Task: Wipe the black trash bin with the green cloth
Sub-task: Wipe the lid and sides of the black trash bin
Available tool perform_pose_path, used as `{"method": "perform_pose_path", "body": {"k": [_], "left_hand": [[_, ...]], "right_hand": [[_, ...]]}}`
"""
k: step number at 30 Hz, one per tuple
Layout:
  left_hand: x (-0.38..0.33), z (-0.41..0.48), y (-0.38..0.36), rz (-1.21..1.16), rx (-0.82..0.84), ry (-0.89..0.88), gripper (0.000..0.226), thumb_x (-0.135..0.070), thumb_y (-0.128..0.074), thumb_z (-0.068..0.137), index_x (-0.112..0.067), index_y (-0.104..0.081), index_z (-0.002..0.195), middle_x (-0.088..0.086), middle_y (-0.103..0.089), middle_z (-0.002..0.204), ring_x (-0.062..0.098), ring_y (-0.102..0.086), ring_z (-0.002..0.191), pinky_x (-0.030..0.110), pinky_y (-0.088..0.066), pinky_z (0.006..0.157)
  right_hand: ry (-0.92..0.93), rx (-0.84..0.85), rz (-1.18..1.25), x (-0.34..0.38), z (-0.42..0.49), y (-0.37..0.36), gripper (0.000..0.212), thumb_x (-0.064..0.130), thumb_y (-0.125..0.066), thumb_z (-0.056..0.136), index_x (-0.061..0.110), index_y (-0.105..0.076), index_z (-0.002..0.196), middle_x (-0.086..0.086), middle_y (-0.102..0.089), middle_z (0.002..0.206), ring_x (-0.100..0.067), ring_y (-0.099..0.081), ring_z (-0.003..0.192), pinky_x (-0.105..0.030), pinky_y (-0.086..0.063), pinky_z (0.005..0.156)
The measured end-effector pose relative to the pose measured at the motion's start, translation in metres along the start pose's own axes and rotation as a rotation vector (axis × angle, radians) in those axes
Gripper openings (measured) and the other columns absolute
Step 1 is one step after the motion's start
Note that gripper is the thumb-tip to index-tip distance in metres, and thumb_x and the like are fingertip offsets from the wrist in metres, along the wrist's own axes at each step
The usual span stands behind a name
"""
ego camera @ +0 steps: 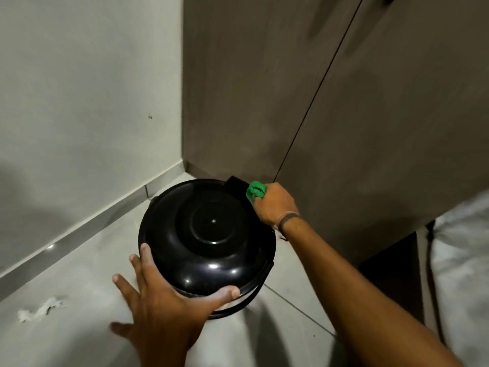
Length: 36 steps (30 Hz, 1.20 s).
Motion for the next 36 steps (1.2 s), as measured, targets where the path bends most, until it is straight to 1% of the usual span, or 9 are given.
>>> {"method": "perform_pose_path", "body": {"k": [7,10,15,19,21,26,31,33,36], "left_hand": [[-0.002,0.001,0.002,-0.014,0.002,-0.012,0.198,-0.094,-0.083,-0.003,-0.049,0.019,0.161,-0.010,0.012,0.180,0.030,0.022,0.164,0.083,-0.002,0.122],[-0.003,-0.002,0.002,-0.020,0.008,-0.005,0.198,-0.093,-0.084,-0.001,-0.048,0.020,0.161,-0.010,0.012,0.180,0.030,0.023,0.164,0.082,-0.002,0.122],[-0.001,-0.003,0.002,-0.016,-0.006,-0.022,0.195,-0.090,-0.089,0.006,-0.047,0.021,0.162,-0.008,0.012,0.181,0.031,0.022,0.164,0.083,-0.003,0.122],[-0.003,0.000,0.002,-0.048,0.032,0.020,0.202,-0.094,-0.079,-0.006,-0.048,0.027,0.159,-0.009,0.017,0.180,0.031,0.024,0.164,0.081,-0.004,0.124],[0.000,0.001,0.002,-0.051,0.019,0.003,0.201,-0.094,-0.077,-0.005,-0.048,0.027,0.160,-0.008,0.018,0.180,0.031,0.024,0.163,0.082,-0.005,0.123],[0.004,-0.001,0.002,-0.003,-0.040,-0.014,0.194,-0.096,-0.082,0.007,-0.048,0.029,0.158,-0.005,0.018,0.180,0.034,0.024,0.163,0.083,-0.006,0.121],[0.009,0.000,0.008,0.037,-0.060,-0.018,0.191,-0.102,-0.073,0.002,-0.056,0.037,0.151,-0.002,0.028,0.177,0.036,0.033,0.160,0.086,-0.004,0.119],[0.009,0.002,0.008,0.059,-0.051,-0.025,0.190,-0.106,-0.069,0.003,-0.054,0.039,0.151,0.000,0.031,0.176,0.039,0.034,0.159,0.086,-0.004,0.119],[0.012,0.005,0.005,0.085,-0.063,-0.027,0.189,-0.108,-0.066,0.006,-0.052,0.040,0.152,0.001,0.030,0.176,0.042,0.033,0.159,0.087,-0.005,0.119]], "right_hand": [[0.011,0.069,-0.144,0.007,0.021,0.011,0.023,0.036,-0.062,0.089,0.013,-0.063,0.087,-0.009,-0.069,0.089,-0.030,-0.066,0.079,-0.038,-0.053,0.070],[0.094,0.020,-0.257,0.010,0.013,0.005,0.020,0.037,-0.066,0.084,0.018,-0.059,0.084,-0.005,-0.065,0.087,-0.033,-0.067,0.087,-0.043,-0.057,0.078],[0.060,0.047,-0.269,0.023,0.008,0.013,0.023,0.029,-0.066,0.089,0.010,-0.067,0.103,-0.014,-0.070,0.111,-0.038,-0.066,0.104,-0.049,-0.057,0.090],[0.301,-0.172,-0.344,0.036,-0.041,-0.011,0.024,0.024,-0.066,0.082,0.014,-0.066,0.103,-0.010,-0.059,0.116,-0.038,-0.057,0.104,-0.046,-0.051,0.075],[0.346,-0.182,-0.365,0.057,-0.034,-0.019,0.025,0.021,-0.064,0.083,0.012,-0.066,0.107,-0.011,-0.058,0.120,-0.038,-0.055,0.108,-0.047,-0.050,0.080],[0.236,0.064,-0.603,0.117,0.036,-0.018,0.040,0.024,-0.063,0.091,0.009,-0.060,0.128,-0.015,-0.059,0.138,-0.039,-0.047,0.131,-0.048,-0.041,0.103],[0.132,0.261,-0.904,0.138,0.042,-0.014,0.039,0.027,-0.063,0.081,0.016,-0.063,0.119,-0.012,-0.058,0.137,-0.040,-0.052,0.133,-0.046,-0.038,0.088],[0.068,0.320,-0.920,0.142,0.046,-0.009,0.026,0.024,-0.056,0.085,0.012,-0.062,0.108,-0.014,-0.054,0.135,-0.039,-0.050,0.135,-0.049,-0.038,0.100],[0.026,0.341,-0.897,0.146,0.045,-0.010,0.037,0.023,-0.053,0.093,0.013,-0.060,0.129,-0.014,-0.050,0.149,-0.037,-0.046,0.141,-0.048,-0.034,0.114]]}}
Point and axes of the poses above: each hand's wrist, its own z-axis towards the middle knuckle, its own y-axis out of the back of the hand, x = y × z, the point moved 3 cm from there along z, towards the middle knuckle
